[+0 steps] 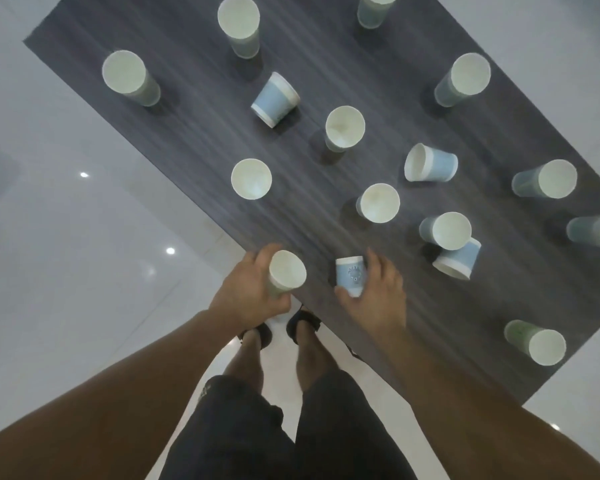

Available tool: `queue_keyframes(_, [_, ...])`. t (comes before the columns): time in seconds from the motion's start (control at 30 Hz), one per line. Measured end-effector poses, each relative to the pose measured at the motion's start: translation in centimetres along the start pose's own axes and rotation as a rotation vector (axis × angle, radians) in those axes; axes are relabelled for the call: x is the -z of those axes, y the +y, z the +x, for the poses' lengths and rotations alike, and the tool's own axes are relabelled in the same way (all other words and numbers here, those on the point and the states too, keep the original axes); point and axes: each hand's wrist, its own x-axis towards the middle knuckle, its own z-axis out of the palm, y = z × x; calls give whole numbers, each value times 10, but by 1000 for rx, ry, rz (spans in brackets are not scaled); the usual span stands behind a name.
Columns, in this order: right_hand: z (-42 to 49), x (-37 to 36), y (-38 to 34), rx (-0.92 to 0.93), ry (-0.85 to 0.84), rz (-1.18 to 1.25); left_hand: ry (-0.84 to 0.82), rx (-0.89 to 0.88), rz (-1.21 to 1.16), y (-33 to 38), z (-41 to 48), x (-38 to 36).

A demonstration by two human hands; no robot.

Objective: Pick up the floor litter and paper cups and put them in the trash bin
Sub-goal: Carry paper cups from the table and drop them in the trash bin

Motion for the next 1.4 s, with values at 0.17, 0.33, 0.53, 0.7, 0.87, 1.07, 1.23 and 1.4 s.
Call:
queue_keyframes(0.17, [-1,-33,3,-11,-62,9,56,25,44,0,0,-8])
queue_keyframes(0.33, [-12,-14,-3,-76,-45,203,26,-19,54,18,-4,4])
queue_keyframes(0.53, [-42,51,-7,-198,19,342,61,-162,96,62,-19,42])
queue_keyframes(0.7, [-91,93,-21,-161,298,366,49,-300,160,83,-42,75])
queue_keyframes(0.87, [-164,106,-46,-312,460,501,49,-475,221,102,-84,113])
queue_keyframes(1.07, [-268,88,-52,-414,655,594,-17,-644,336,127,-133,115])
queue_keyframes(1.23, [-364,69,-12,-554,810,536,-157,-842,395,168,-188,65])
queue_keyframes(1.4, [-469,39,40,-771,972,666,-279,-1089,468,214,-261,-21])
